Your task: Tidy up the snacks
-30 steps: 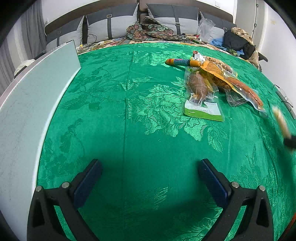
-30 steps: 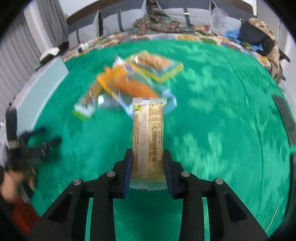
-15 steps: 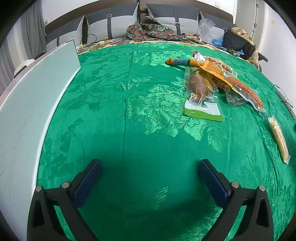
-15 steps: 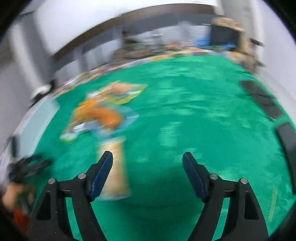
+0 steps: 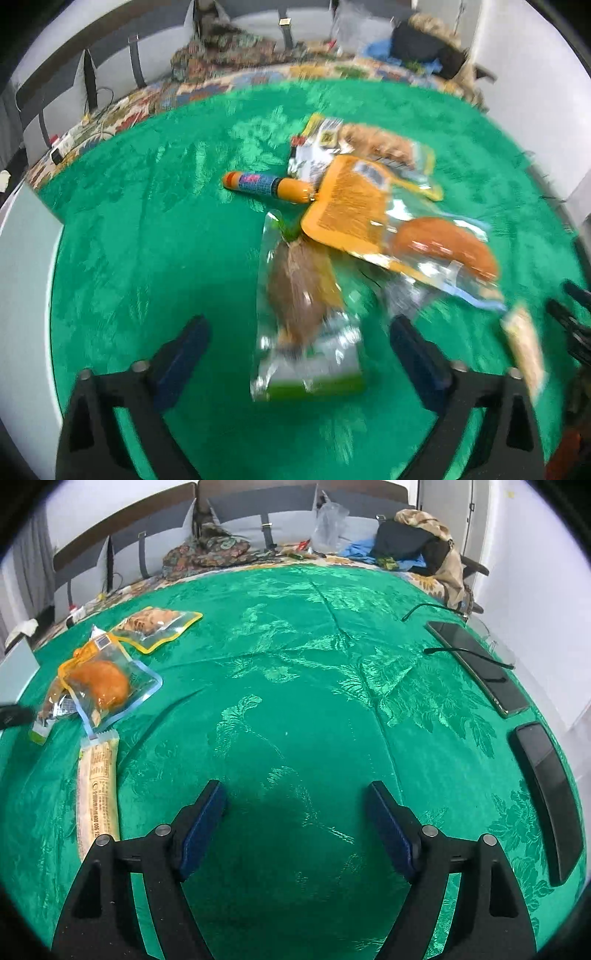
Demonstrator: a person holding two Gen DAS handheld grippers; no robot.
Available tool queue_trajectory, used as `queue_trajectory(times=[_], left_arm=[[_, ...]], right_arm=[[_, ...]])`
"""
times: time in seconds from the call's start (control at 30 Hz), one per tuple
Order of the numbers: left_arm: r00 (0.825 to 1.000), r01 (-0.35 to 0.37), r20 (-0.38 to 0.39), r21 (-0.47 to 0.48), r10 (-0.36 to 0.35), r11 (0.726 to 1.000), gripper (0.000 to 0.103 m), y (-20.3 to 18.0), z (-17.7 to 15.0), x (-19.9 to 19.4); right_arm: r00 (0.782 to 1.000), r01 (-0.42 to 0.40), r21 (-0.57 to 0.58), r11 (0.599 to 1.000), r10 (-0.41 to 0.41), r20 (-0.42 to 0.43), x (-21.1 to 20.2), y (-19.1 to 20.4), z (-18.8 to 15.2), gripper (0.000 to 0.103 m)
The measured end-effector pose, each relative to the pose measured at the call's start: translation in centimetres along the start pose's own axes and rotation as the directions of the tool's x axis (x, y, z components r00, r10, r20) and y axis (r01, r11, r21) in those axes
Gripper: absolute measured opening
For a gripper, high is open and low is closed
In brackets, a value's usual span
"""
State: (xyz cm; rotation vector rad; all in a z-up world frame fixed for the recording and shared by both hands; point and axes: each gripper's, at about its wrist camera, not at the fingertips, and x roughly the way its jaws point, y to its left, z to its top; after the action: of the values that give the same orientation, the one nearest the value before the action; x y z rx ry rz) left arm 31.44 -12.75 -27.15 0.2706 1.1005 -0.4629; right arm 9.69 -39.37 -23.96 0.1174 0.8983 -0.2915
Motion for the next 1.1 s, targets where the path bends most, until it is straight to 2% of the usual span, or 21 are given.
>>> queue_trajectory(times=[0.07,0.1,0.17,0.2,0.33,0.47,0.67,0.7,0.77,0.8,1.0,1.1], left_arm=[[0.997,0.073,-0.023,-0.059,-0.075,0.996,0.082,0.6,0.9,1.5],[0.996,0.085,0.004,-0.068,-0.085,0.994,0.073,0.7,1.0,1.4],[0.995,0.097,0.019,-0.065,-0.096,0.993,0.067,0.9,1.0,1.3],[0.995,0.098,0.026,-0.061,-0.097,0.993,0.061,1.0,0.8,1.1],[0.991,0.130,0.037,-0.076,-0.128,0.989,0.060,2.4,-1.9,-0.3],[0.993,0.113,0.045,-0.050,-0.111,0.992,0.060,3.4,-7.2,-2.8],[0.993,0.114,0.046,-0.081,-0.111,0.990,0.061,4.7,-14.1,-6.1],[0.993,0.114,0.049,-0.084,-0.110,0.990,0.064,4.8,-14.7,-6.4],[0.992,0.117,0.047,-0.085,-0.113,0.989,0.078,4.9,-15.6,-6.8],[0.993,0.114,0.041,-0.090,-0.110,0.989,0.085,4.9,-15.9,-6.8],[0.994,0.105,0.046,-0.104,-0.101,0.989,0.086,5.2,-16.0,-6.8],[0.998,0.058,0.041,-0.126,-0.053,0.990,0.087,5.2,-14.8,-6.0]], right_arm=[[1.000,0.000,0.000,1.000,0.000,0.000,0.0,0.2,0.0,0.082],[1.000,0.001,0.000,1.000,-0.001,0.000,0.0,0.1,0.0,0.082],[1.000,0.004,0.002,1.000,-0.004,0.000,0.2,0.0,0.0,0.082],[1.000,0.006,0.003,1.000,-0.006,-0.001,0.3,0.0,0.0,0.082],[1.000,0.006,0.009,1.000,-0.006,0.000,0.2,-0.1,-0.2,0.082],[1.000,0.006,0.008,1.000,-0.006,0.000,0.3,-0.1,-0.1,0.082],[1.000,0.010,0.009,1.000,-0.010,-0.001,0.3,0.0,-0.1,0.082],[1.000,0.010,0.009,1.000,-0.010,-0.001,0.3,-0.1,-0.1,0.082],[1.000,0.011,0.009,1.000,-0.011,-0.001,0.3,0.0,-0.1,0.082],[1.000,0.010,0.009,1.000,-0.010,-0.001,0.3,-0.1,-0.1,0.082],[1.000,0.011,0.009,1.000,-0.011,-0.001,0.2,0.0,-0.1,0.082],[1.000,0.013,0.010,1.000,-0.013,-0.001,0.3,-0.1,-0.1,0.082]])
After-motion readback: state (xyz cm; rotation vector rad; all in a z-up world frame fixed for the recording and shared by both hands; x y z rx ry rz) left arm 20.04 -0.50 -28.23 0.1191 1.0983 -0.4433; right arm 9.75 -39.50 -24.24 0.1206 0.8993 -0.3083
